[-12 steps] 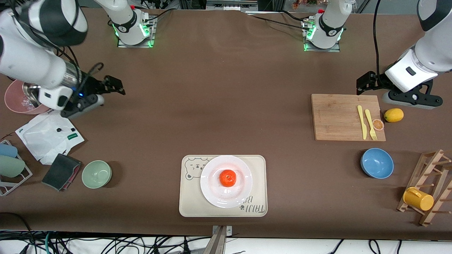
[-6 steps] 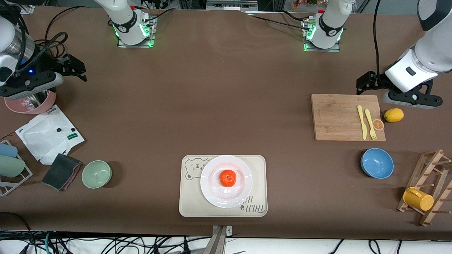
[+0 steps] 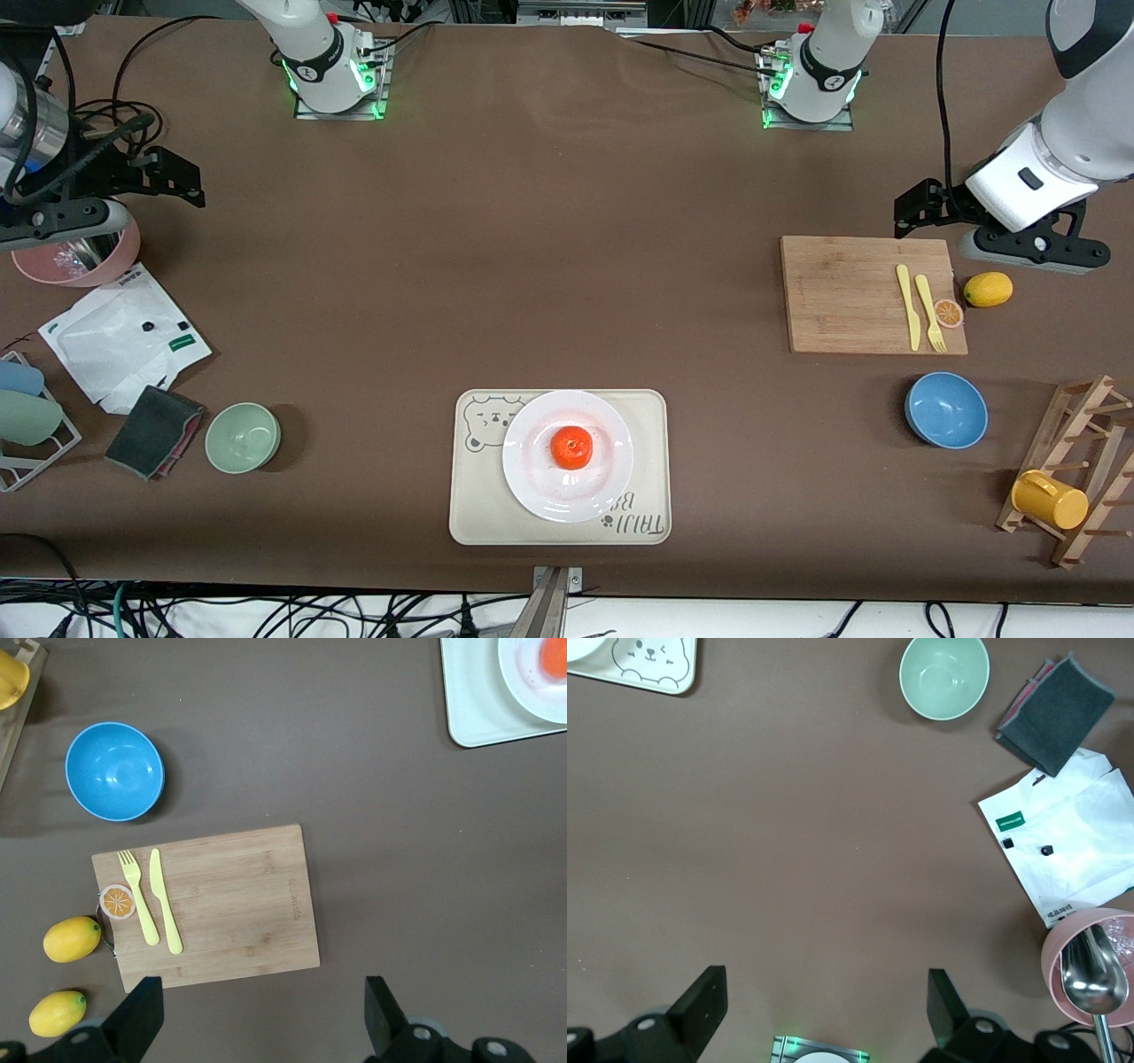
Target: Place orange and plate with both arms
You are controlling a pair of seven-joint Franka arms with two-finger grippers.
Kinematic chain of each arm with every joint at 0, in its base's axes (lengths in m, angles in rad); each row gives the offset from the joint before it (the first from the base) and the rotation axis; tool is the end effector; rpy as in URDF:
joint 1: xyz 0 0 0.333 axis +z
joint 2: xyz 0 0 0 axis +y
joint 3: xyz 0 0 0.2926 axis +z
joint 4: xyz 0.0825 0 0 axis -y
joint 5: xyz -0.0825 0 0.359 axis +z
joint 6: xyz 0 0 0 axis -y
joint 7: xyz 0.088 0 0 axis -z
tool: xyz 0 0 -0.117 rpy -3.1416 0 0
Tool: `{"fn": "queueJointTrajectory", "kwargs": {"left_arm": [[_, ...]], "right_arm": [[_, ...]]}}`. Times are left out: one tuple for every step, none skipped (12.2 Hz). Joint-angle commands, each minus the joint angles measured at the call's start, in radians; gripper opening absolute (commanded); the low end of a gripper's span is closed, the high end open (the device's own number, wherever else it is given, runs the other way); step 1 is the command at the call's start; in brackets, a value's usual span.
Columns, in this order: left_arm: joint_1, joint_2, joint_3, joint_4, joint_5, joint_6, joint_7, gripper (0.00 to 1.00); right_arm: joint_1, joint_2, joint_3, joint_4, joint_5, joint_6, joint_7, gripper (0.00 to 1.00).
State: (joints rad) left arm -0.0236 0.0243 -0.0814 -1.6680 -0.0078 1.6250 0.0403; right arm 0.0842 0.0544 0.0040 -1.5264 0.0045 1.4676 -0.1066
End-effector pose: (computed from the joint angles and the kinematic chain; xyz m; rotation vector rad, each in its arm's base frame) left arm 0.5329 -0.0566 0.5393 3.1240 -0.2264 -0.1058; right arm 0.5302 0.0474 0.5734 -3.1160 -0.3048 0.1773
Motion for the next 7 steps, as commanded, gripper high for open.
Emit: {"fn": "queueJointTrajectory", "kwargs": {"left_arm": [[0.004, 0.011, -0.006, 0.03, 0.02, -0.024, -0.005, 1.0], [0.002, 0.011, -0.006, 0.03, 0.02, -0.024, -0.005, 1.0], [0.002, 0.011, -0.006, 0.028, 0.02, -0.024, -0.005, 1.0], [0.004, 0.011, -0.006, 0.03, 0.02, -0.024, -0.005, 1.0], [0.002, 0.011, -0.006, 0.028, 0.02, -0.024, -0.005, 1.0], [0.004, 0.011, -0.006, 0.03, 0.02, -0.024, -0.005, 1.0], [0.002, 0.011, -0.006, 0.028, 0.02, -0.024, -0.005, 1.0]], "right_arm": [[0.011, 0.005, 0.004, 0.038, 0.006, -0.021, 0.027, 1.0], [0.012, 0.005, 0.007, 0.04, 0.005, -0.02, 0.024, 1.0], [0.012, 0.005, 0.007, 0.045, 0.005, -0.027, 0.027, 1.0], [0.012, 0.004, 0.007, 0.045, 0.005, -0.029, 0.025, 1.0], [0.012, 0.004, 0.007, 0.045, 0.005, -0.03, 0.025, 1.0], [0.012, 0.004, 0.004, 0.046, 0.005, -0.03, 0.025, 1.0], [0.012, 0.004, 0.004, 0.046, 0.003, -0.03, 0.024, 1.0]]}}
